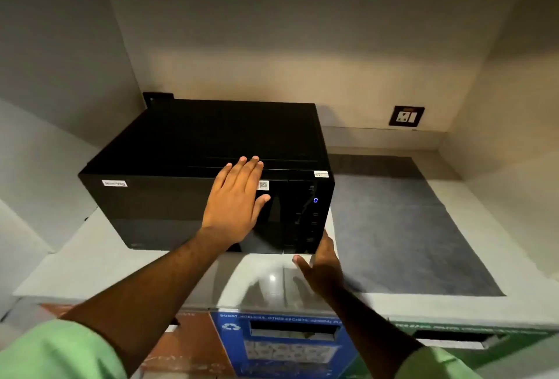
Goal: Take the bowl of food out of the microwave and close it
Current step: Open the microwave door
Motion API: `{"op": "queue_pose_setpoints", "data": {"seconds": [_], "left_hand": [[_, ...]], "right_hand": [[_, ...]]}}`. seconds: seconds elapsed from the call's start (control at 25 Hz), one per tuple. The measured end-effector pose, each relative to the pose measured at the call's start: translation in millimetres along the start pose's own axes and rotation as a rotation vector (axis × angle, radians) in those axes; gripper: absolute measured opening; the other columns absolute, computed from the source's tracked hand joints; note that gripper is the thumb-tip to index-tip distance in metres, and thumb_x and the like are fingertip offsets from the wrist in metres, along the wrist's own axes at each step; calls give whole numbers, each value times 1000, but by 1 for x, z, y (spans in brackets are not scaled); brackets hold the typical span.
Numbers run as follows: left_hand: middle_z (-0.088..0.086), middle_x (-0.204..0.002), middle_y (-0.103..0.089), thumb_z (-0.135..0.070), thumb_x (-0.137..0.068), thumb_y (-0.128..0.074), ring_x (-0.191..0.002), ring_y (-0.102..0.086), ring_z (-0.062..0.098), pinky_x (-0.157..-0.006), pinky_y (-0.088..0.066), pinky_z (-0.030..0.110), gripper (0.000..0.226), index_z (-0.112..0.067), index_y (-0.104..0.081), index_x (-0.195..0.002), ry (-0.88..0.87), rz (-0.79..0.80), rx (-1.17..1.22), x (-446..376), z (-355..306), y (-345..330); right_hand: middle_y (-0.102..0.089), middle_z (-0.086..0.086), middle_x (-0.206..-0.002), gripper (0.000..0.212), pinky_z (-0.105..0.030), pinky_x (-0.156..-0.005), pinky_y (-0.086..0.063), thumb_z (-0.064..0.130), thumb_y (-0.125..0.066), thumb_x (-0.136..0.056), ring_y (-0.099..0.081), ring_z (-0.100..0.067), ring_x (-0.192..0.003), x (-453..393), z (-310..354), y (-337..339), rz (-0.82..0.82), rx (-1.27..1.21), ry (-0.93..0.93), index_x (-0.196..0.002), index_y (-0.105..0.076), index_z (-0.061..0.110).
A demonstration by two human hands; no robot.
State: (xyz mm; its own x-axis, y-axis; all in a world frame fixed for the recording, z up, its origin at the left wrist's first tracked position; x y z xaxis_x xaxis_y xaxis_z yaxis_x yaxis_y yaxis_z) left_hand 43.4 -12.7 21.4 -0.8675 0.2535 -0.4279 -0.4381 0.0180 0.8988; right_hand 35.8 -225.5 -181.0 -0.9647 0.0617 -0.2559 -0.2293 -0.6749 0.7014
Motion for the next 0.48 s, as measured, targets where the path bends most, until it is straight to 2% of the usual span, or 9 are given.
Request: {"op": "queue_pose_setpoints", "data": {"seconds": [0.08, 0.32, 0.48], "left_hand": [[5, -162, -33, -51, -101, -28, -152, -25, 22, -125, -18, 43, 65, -14, -28, -154, 15, -13, -10, -3, 1, -1], [6, -162, -31, -49, -101, -28, -153, -22, 23, -125, -17, 45, 63, -15, -26, -155, 49, -46, -42, -3, -3, -9], [5, -162, -32, -48, -101, -30, -152, -24, 23, -124, -18, 45, 63, -14, -28, -154, 56, -48, -41, -2, -2, -8]], "right_hand": [[-55, -18, -141, 89, -33, -98, -54, 48, -75, -83, -62, -31, -122, -2, -1, -3, -33, -32, 2, -150, -37, 4], [-62, -6, -129, 79, -17, -83, -49, 46, -81, -79, -65, -21, -115, -5, -2, -14, -65, -155, -195, -141, -43, 17], [-64, -5, -124, 76, -22, -83, -52, 49, -80, -77, -65, -19, -111, -3, -1, -17, -133, -156, -198, -137, -46, 17]]}}
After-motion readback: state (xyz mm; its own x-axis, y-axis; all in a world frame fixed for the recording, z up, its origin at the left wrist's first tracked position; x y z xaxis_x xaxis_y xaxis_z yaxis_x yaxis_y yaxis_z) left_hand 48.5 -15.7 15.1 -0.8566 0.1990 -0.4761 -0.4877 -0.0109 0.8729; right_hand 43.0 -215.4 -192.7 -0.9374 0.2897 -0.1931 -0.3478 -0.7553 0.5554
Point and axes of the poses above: each hand's wrist, its own x-axis away from the middle knuckle, its own y-axis out of the back of the hand, z = x × y, the point moved 5 cm from there along -x, towards the middle knuckle
